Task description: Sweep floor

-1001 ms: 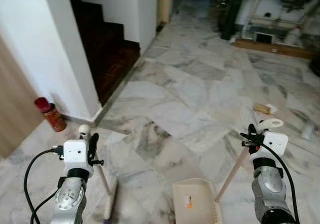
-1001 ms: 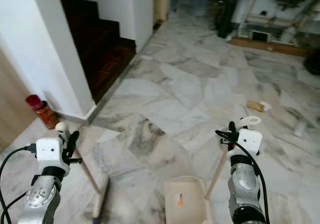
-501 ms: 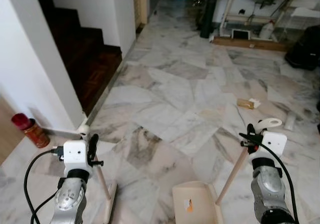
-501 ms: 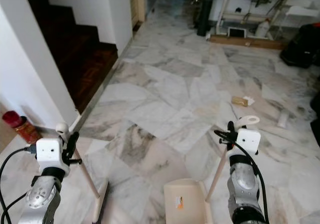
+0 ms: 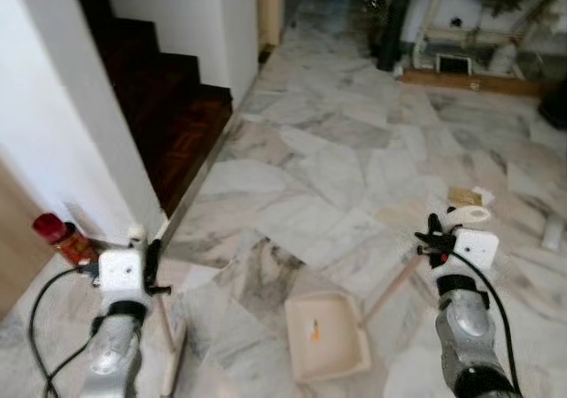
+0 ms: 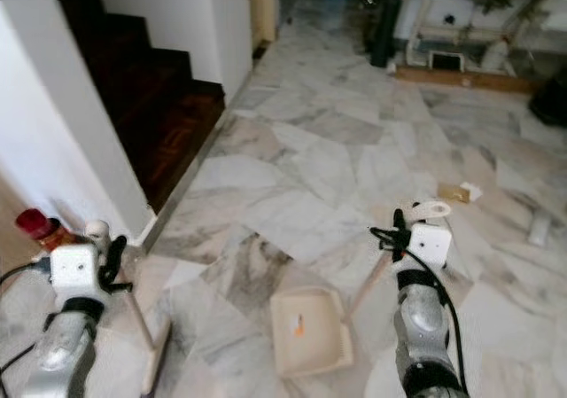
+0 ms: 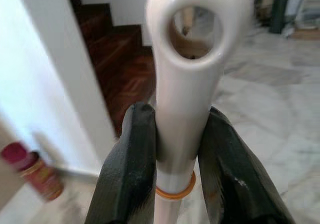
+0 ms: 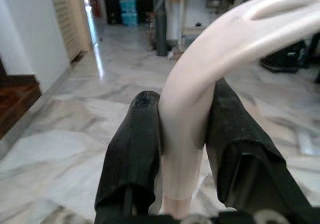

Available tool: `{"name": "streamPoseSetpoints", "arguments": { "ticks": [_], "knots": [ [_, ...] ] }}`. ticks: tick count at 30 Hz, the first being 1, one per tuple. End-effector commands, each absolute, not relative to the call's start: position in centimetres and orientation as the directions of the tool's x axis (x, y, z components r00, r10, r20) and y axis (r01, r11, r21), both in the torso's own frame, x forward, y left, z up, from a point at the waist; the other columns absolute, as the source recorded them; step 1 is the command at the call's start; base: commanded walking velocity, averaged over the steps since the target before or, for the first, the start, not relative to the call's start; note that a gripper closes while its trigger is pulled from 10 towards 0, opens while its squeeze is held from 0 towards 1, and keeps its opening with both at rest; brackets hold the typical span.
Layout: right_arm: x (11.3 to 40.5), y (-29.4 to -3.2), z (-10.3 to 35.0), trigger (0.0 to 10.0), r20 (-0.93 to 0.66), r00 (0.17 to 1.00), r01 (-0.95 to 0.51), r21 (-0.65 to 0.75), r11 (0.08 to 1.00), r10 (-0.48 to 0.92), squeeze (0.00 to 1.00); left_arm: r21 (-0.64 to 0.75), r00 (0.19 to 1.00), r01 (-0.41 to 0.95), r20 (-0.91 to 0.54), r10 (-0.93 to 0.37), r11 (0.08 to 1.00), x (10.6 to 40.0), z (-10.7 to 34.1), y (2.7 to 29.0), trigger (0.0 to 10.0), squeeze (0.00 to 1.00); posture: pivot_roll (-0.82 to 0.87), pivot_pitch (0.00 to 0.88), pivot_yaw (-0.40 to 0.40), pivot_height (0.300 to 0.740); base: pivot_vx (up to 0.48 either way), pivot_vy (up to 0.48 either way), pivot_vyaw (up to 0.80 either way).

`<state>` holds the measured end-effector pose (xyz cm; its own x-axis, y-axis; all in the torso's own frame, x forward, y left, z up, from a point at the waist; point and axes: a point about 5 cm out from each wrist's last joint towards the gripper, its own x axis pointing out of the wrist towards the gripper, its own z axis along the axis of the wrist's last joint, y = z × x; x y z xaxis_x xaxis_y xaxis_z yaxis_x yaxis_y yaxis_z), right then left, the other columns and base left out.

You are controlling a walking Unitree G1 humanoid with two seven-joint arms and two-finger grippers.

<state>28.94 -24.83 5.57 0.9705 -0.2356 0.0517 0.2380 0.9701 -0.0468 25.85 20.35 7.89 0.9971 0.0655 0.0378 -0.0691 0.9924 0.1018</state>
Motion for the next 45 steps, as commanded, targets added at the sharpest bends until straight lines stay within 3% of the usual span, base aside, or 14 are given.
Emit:
{"name": "streamPoseSetpoints", "arguments": {
  "ticks": [1,6,26,45],
  "knots": [
    [29.6,-24.6,6.6,10.0,0.096,0.97,0.227,-0.053,0.972,-0.222,0.0,0.099,0.994,-0.085,0.07,0.078,0.991,25.8,8.5,21.0,10.0,0.0,0.02,0.0,-0.006,0.74,0.255,0.0,-0.44],
    [29.5,-24.6,6.5,10.0,0.098,0.97,0.226,-0.051,0.973,-0.22,0.0,0.099,0.994,-0.086,0.072,0.079,0.991,26.0,8.5,20.9,10.0,0.0,0.02,0.0,-0.004,0.74,0.259,0.0,-0.68],
    [29.1,-24.6,7.0,10.0,0.141,0.963,0.24,-0.049,0.97,-0.231,0.0,0.104,0.992,-0.095,0.092,0.085,0.99,27.1,8.5,21.4,10.0,0.0,0.01,0.0,-0.007,0.74,0.264,0.0,0.0],
    [21.4,-25.9,7.4,10.0,0.196,0.926,0.349,-0.108,0.931,-0.324,0.0,0.119,0.994,-0.056,0.1,0.044,0.991,24.8,7.9,20.8,10.0,0.0,-0.03,0.0,0.011,0.74,0.264,0.0,0.0]
  ]
}}
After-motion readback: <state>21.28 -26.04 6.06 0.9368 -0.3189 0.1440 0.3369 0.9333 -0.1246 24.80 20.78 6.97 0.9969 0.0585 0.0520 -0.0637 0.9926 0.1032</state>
